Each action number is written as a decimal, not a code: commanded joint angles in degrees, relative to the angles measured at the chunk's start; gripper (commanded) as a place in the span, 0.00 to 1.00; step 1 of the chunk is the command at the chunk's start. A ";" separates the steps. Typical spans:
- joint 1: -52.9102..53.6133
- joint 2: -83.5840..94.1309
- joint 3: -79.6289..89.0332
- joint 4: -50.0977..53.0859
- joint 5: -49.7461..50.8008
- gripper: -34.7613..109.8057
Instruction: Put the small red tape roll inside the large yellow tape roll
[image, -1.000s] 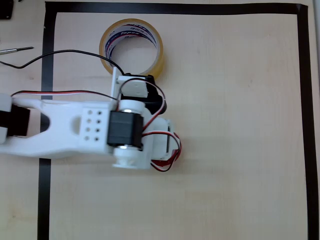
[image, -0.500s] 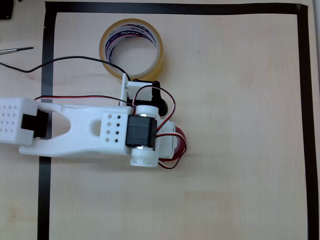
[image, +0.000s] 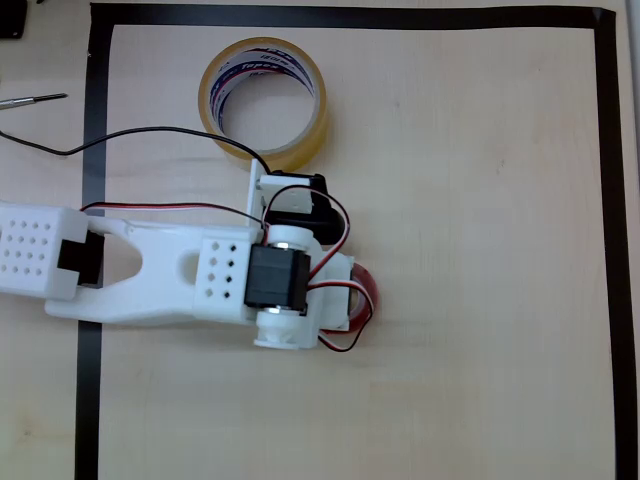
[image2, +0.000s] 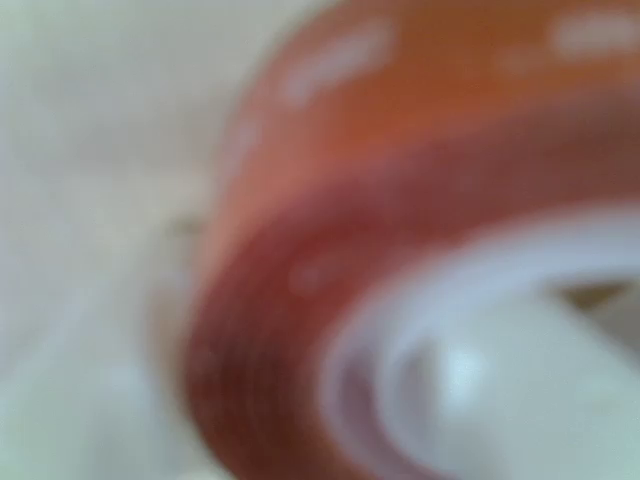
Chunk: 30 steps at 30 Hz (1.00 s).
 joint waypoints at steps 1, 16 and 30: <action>2.20 5.10 -0.35 0.88 -0.88 0.24; -12.74 52.56 31.38 0.88 -0.35 0.24; -28.83 54.23 46.05 0.53 7.73 0.24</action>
